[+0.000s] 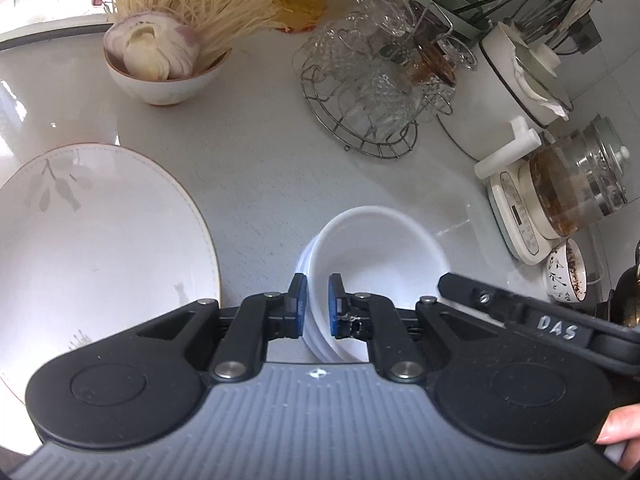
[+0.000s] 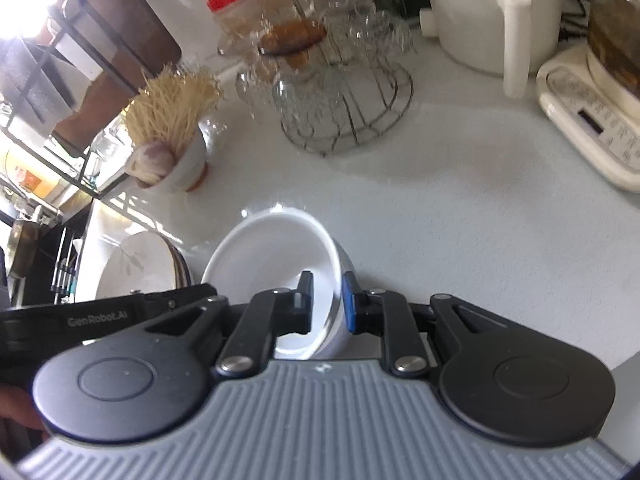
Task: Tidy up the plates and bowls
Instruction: 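Carry the white bowl over the nested light-blue bowls and lower it, then close both grippers on the rim of the stacked bowls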
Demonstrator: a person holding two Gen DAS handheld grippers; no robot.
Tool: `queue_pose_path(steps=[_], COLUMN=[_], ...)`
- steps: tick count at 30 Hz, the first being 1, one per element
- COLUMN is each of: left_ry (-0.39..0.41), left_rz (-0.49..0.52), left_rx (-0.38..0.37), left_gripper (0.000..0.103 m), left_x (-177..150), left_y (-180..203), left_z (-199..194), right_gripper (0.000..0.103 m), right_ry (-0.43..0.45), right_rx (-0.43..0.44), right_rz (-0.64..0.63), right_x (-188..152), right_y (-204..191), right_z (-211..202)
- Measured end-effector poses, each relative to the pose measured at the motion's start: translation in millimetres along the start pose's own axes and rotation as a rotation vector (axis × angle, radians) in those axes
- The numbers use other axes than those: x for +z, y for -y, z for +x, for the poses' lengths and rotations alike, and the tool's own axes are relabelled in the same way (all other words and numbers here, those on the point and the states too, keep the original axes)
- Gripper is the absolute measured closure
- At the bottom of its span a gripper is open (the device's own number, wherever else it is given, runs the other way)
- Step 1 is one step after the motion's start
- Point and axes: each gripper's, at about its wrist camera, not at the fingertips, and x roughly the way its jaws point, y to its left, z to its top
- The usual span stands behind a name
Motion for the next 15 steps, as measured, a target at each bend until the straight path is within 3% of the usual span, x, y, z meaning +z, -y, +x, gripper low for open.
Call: queue_pose_path(steps=[2, 4, 15], left_ry=[0.005, 0.010, 0.020], left_rz=[-0.015, -0.022, -0.038], left_rx=[0.005, 0.014, 0.029], left_gripper=[0.086, 0.077, 0.072], left_x=[0.2, 0.0, -0.7], left_y=[-2.8, -5.0, -13.1], left_z=[-0.8, -2.3, -5.3], right_gripper=[0.059, 0.052, 0.053], right_ry=[0.009, -0.001, -0.149], right_rx=[0.013, 0.021, 0.048], right_rz=[0.017, 0.038, 0.154], right_x=[2.5, 4.4, -3.3], right_y=[3.4, 7.1, 25.6], right_z=[0.2, 4.3, 45.8])
